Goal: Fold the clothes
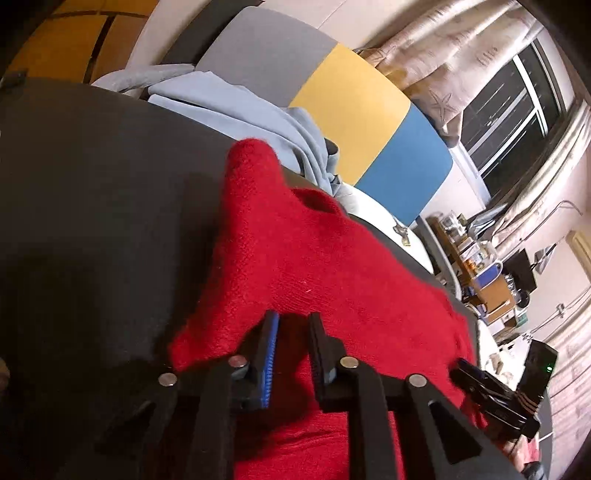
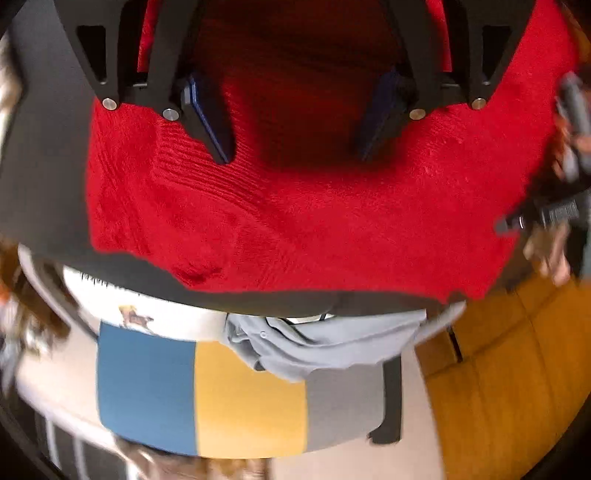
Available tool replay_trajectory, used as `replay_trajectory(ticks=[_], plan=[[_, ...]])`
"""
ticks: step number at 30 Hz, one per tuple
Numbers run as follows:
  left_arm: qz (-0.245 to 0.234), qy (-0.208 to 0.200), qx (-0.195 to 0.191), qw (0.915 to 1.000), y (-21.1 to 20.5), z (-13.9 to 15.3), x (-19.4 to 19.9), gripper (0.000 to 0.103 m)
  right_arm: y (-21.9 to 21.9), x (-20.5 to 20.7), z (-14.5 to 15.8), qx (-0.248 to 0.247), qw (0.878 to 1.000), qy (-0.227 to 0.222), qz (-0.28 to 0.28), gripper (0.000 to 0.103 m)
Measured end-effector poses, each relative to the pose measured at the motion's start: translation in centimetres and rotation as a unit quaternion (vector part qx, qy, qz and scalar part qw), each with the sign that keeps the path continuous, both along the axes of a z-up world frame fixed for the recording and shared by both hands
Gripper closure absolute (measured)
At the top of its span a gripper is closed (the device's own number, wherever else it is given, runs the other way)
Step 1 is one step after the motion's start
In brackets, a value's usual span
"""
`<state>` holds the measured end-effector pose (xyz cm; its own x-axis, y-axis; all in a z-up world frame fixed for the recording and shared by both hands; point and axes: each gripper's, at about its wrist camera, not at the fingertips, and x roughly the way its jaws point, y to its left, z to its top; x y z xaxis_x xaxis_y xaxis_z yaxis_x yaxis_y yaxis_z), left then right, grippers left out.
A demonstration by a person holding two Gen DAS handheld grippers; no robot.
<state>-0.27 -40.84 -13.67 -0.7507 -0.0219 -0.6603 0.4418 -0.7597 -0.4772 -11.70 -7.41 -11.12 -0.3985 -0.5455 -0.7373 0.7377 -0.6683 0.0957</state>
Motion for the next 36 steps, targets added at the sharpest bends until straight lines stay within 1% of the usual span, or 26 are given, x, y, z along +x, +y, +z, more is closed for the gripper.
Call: replay_trajectory(ticks=[1, 5, 7, 10, 11, 12, 13, 14, 17, 19, 20, 22, 25, 27, 29, 31, 33, 36], plan=[[-0.002, 0.000, -0.002, 1.0000, -0.1, -0.1, -0.3, 0.087, 0.5, -0.1, 0.0, -0.009, 1.000, -0.006, -0.001, 0.030], [-0.010, -0.001, -0.012, 0.9999, -0.5, -0.6, -1.7, 0.087, -0.1, -1.6, -0.3, 0.002, 1.000, -0.008, 0.001, 0.024], [-0.014, -0.002, -0.017, 0.9998, -0.7, -0.8, -2.4, 0.087, -0.4, -2.6, -0.5, 0.005, 1.000, -0.010, -0.002, 0.018], [-0.018, -0.010, -0.026, 0.9995, -0.7, -0.6, -2.7, 0.087, 0.0, -2.4, 0.0, 0.003, 1.000, -0.021, 0.007, 0.017], [-0.018, -0.015, -0.029, 0.9993, -0.6, -0.4, -2.5, 0.087, 0.1, -2.3, 0.2, 0.002, 1.000, -0.025, 0.011, 0.014], [-0.019, -0.019, -0.032, 0.9991, -0.5, -0.1, -2.3, 0.087, 0.3, -2.2, 0.3, 0.001, 0.999, -0.029, 0.014, 0.007], [-0.021, -0.021, -0.034, 0.9990, -0.2, 0.3, -1.8, 0.081, 0.4, -2.1, 0.5, 0.000, 0.999, -0.034, 0.018, 0.003], [-0.025, -0.020, -0.034, 0.9989, 0.2, 0.9, -0.9, 0.072, 0.6, -2.0, 0.7, 0.000, 0.999, -0.038, 0.021, 0.001], [-0.036, -0.001, -0.031, 0.9989, 1.4, 2.3, 3.0, 0.072, 1.1, -1.7, 1.3, -0.003, 0.998, -0.050, 0.032, 0.001], [-0.045, 0.009, -0.027, 0.9986, 2.1, 3.0, 5.5, 0.071, 3.6, -0.5, 2.3, -0.037, 0.996, -0.077, 0.040, 0.000], [-0.048, 0.009, -0.028, 0.9984, 2.4, 3.1, 6.9, 0.071, 4.8, -0.1, 2.5, -0.043, 0.994, -0.089, 0.040, 0.000], [-0.048, 0.004, -0.037, 0.9981, 3.0, 3.1, 10.3, 0.071, 8.3, 1.2, 2.5, -0.050, 0.991, -0.119, 0.020, 0.000], [-0.037, -0.011, -0.047, 0.9981, 3.2, 2.6, 14.7, 0.068, 14.4, 3.4, 2.5, -0.083, 0.984, -0.159, -0.020, 0.000], [-0.028, -0.016, -0.027, 0.9991, 3.0, 2.0, 17.3, 0.065, 18.2, 4.8, 2.6, -0.116, 0.975, -0.186, -0.047, 0.000], [-0.020, -0.019, -0.004, 0.9996, 2.7, 1.3, 19.8, 0.062, 21.6, 6.4, 1.9, -0.141, 0.963, -0.215, -0.078, 0.000], [-0.014, -0.024, 0.009, 0.9996, 2.7, 0.6, 21.7, 0.061, 24.4, 7.9, 1.0, -0.161, 0.952, -0.239, -0.104, 0.000], [-0.016, -0.022, 0.019, 0.9994, 3.2, 0.0, 22.9, 0.059, 25.8, 9.6, 0.6, -0.199, 0.941, -0.253, -0.100, 0.000], [-0.023, -0.017, 0.034, 0.9990, 3.9, -0.9, 24.8, 0.057, 25.8, 11.5, 0.0, -0.237, 0.926, -0.285, -0.071, 0.000]])
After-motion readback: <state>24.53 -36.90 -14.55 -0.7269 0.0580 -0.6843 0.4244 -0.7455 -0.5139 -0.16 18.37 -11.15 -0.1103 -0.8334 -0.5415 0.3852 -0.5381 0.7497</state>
